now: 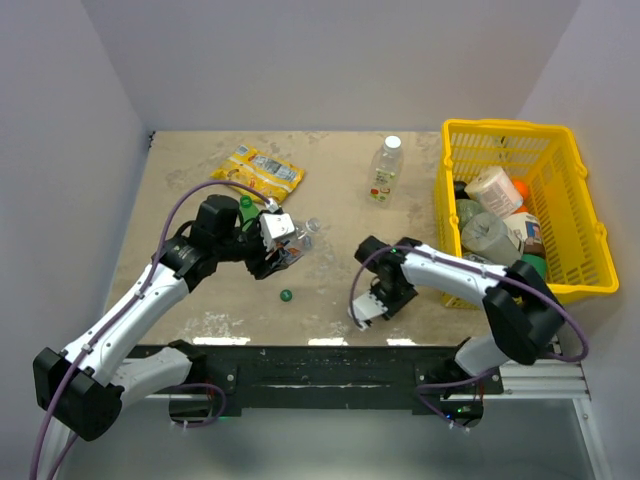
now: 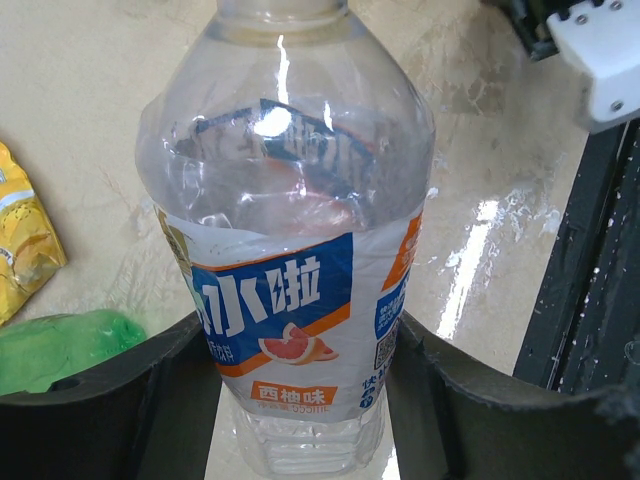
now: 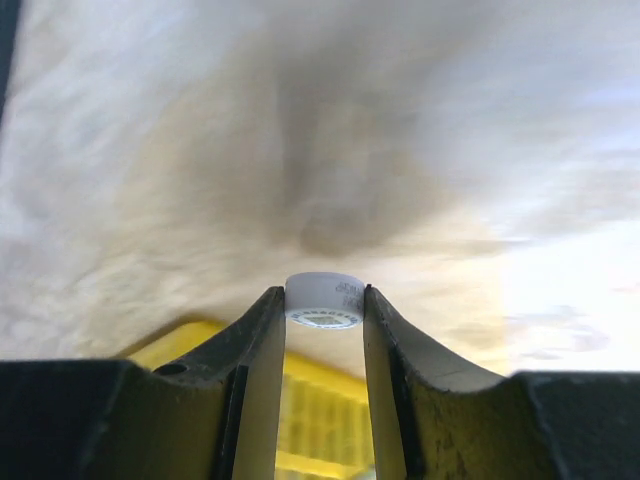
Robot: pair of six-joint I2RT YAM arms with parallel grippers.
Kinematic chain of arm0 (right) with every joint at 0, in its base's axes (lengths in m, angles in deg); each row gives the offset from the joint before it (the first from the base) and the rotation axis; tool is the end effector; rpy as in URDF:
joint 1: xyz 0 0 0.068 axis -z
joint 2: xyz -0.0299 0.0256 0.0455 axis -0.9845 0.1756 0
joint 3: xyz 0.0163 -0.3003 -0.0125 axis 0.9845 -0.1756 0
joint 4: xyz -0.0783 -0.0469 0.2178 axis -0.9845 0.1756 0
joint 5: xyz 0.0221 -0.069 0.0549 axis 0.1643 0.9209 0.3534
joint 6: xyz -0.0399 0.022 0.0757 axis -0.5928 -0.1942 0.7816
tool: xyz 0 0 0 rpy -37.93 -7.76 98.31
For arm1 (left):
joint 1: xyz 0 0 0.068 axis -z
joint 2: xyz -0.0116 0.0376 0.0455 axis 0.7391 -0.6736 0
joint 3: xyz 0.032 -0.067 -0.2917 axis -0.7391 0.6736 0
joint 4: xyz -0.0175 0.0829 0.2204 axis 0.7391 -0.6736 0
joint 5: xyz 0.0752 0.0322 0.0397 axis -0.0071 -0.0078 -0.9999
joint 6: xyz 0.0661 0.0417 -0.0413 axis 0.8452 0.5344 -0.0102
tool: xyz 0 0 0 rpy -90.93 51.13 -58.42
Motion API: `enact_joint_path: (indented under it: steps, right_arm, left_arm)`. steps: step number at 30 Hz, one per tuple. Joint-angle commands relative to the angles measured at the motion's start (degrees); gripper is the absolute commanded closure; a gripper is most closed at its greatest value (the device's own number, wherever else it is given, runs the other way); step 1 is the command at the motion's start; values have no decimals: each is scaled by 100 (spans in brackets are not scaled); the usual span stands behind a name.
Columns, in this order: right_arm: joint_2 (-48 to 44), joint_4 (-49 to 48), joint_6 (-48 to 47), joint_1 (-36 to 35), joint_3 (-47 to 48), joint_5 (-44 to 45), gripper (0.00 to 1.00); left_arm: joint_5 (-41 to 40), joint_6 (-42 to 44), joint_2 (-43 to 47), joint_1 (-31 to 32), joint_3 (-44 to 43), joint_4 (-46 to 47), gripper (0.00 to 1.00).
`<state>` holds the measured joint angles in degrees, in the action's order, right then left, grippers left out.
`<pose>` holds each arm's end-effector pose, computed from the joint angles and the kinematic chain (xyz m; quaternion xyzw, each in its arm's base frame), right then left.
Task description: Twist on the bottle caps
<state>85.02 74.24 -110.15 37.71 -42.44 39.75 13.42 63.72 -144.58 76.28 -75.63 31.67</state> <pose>0.1457 0.1203 0.1672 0.9062 -0.4190 0.0481 0.0299 0.1662 -0.1338 0.3126 0.4900 0.7273 -0.2365 0.4183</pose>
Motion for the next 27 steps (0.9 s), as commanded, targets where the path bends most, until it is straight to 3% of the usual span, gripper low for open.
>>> enact_joint_path:
  steps: [1, 5, 10, 13, 16, 27]
  right_arm:
    - [1029, 107, 1341, -413, 1411, -1079, 69]
    - [2023, -121, 2159, -704, 2439, -1213, 69]
    - [2613, -157, 2758, -792, 2837, -1458, 61]
    - [2343, -315, 2933, -784, 2610, -1564, 47]
    - [2017, -473, 3179, -661, 2407, -1871, 42]
    - [593, -1537, 3901, -19, 1590, -3181, 40]
  left_arm:
    - [94, -94, -6, -41, -304, 178, 100]
    - [23, -76, -15, -58, -435, 82, 100]
    - [-91, -23, 28, -85, -585, -103, 100]
    - [-135, -40, 55, -129, -638, -147, 100]
    - [-188, -128, 46, -242, -682, -95, 100]
    - [-179, -744, -59, -805, -708, 310, 100]
